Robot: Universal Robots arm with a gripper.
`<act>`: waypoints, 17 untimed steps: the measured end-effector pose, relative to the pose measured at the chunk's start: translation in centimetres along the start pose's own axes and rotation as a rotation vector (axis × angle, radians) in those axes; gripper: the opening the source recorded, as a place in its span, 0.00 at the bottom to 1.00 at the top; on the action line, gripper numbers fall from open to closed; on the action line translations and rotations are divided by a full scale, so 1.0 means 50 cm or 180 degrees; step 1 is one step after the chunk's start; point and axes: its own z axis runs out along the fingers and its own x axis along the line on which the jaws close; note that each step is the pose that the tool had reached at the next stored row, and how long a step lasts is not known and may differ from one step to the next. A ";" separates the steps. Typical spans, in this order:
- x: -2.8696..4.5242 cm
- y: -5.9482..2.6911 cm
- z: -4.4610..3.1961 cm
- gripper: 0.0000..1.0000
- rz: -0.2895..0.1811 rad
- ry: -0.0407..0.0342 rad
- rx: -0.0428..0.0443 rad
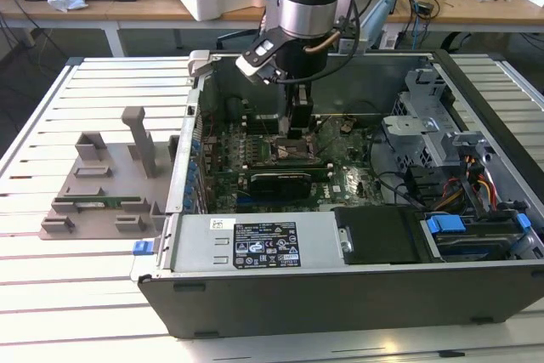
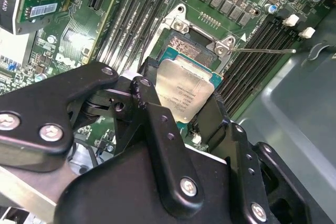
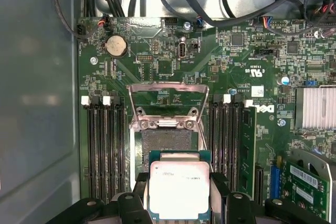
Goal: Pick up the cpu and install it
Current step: 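Place the cpu into insertion slot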
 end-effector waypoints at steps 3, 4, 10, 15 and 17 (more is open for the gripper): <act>0.000 0.000 0.007 0.55 0.0000 0.0000 0.0000; 0.000 0.000 0.010 0.55 0.0000 0.0000 0.0000; 0.000 0.001 0.022 0.55 0.0000 0.0000 0.0000; 0.001 0.002 0.047 0.55 0.0000 0.0000 0.0000; 0.003 0.004 0.061 0.55 0.0000 0.0000 0.0000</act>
